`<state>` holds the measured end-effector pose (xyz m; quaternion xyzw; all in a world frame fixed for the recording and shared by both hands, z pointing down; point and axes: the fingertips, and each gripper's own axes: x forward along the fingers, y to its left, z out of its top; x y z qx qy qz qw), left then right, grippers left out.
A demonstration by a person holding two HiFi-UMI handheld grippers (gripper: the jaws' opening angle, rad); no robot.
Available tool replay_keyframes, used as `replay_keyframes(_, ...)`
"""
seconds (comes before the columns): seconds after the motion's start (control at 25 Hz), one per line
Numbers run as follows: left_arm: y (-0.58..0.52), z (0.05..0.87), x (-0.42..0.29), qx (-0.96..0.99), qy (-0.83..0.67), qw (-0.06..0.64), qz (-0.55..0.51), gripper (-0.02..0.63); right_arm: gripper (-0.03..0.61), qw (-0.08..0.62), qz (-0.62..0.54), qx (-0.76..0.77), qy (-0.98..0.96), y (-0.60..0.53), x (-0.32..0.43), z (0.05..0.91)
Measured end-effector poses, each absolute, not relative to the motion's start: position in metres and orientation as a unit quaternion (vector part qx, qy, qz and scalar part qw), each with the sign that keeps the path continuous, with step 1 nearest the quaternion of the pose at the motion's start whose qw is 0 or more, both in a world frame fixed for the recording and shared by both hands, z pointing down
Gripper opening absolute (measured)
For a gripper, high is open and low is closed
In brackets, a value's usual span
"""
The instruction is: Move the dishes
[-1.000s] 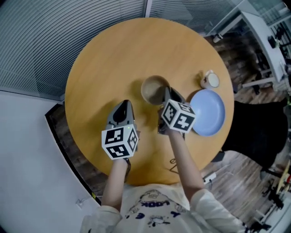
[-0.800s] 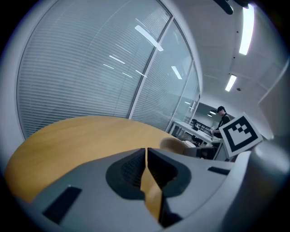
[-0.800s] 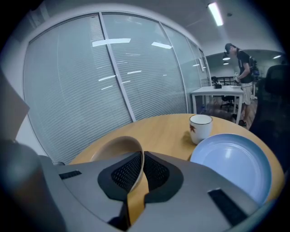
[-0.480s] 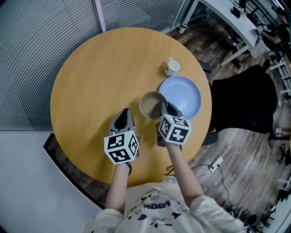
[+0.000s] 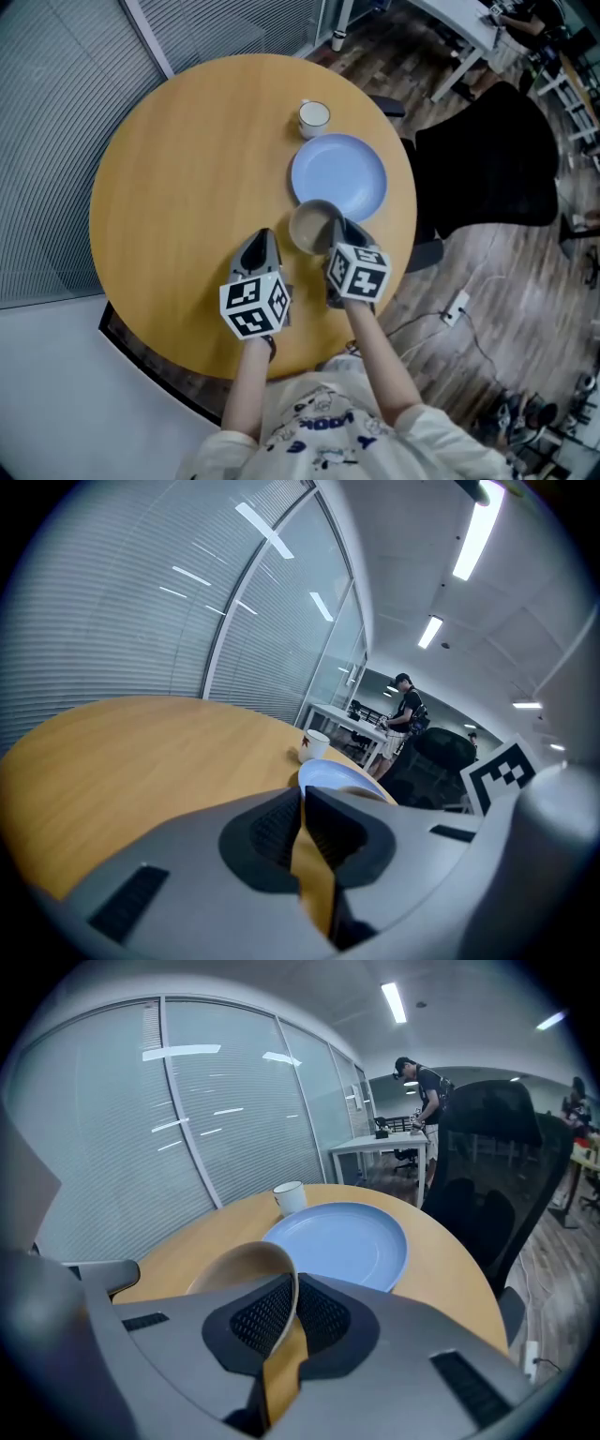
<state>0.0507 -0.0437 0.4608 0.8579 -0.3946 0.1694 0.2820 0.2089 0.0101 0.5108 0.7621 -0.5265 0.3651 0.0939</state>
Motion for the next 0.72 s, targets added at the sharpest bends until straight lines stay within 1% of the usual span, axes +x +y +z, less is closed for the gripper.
replay_keyframes(0.32, -0.025, 0.472, 0.069, 0.866, -0.370, 0.278, 0.190, 0.015, 0.017, 0.096, 0.396, 0.756, -0.511, 0.031, 0.207, 0.535)
replay_keyframes(0.72, -0.018, 0.485, 0.065, 0.860, -0.370, 0.286, 0.204, 0.015, 0.017, 0.107, 0.415, 0.743, -0.514, 0.036, 0.201, 0.563)
